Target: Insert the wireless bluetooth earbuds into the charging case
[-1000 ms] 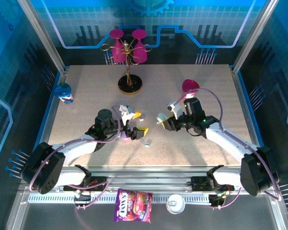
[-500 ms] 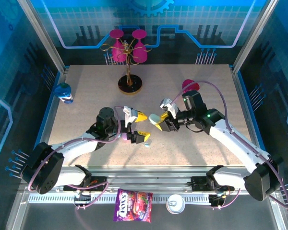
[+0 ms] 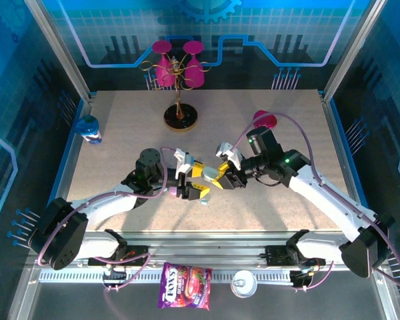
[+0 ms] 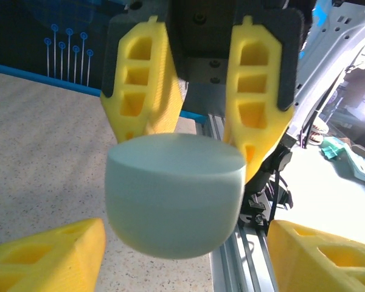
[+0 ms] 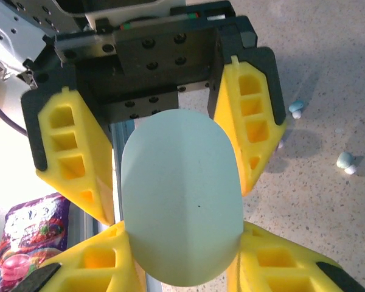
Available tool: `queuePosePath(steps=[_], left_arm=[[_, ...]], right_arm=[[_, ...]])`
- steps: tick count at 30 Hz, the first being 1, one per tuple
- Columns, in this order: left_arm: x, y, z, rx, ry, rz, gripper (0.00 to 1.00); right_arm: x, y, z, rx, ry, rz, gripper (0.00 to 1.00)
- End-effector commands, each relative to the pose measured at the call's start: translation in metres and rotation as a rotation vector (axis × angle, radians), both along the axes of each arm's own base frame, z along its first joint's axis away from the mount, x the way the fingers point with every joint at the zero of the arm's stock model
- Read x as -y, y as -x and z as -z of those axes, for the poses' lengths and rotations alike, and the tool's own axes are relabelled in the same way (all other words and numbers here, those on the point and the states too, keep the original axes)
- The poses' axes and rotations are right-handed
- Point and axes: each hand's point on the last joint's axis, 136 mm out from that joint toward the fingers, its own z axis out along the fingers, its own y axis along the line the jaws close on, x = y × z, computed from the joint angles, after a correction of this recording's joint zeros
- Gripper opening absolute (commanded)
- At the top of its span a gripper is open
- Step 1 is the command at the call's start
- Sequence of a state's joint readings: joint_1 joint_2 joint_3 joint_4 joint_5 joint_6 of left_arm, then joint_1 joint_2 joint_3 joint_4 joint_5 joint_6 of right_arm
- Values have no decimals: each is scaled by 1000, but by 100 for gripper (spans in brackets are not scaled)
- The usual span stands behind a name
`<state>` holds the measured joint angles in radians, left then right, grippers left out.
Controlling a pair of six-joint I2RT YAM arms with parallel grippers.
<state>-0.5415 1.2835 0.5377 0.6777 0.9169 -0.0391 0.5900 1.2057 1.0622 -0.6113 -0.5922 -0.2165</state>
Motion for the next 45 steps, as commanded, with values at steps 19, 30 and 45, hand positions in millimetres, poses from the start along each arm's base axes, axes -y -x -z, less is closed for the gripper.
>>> queuePosePath(steps=[19,30,45], left_arm=[[5,8,-16,18,26,65,46],[5,9,-16,27,29,75,25],[3,18,-15,77,38,115,25]], right_arm=[[-2,5,5,-26,51,-24,26],[-1,2,1,0,43,-6,39],[20,-35,-12,79,5,204,65]])
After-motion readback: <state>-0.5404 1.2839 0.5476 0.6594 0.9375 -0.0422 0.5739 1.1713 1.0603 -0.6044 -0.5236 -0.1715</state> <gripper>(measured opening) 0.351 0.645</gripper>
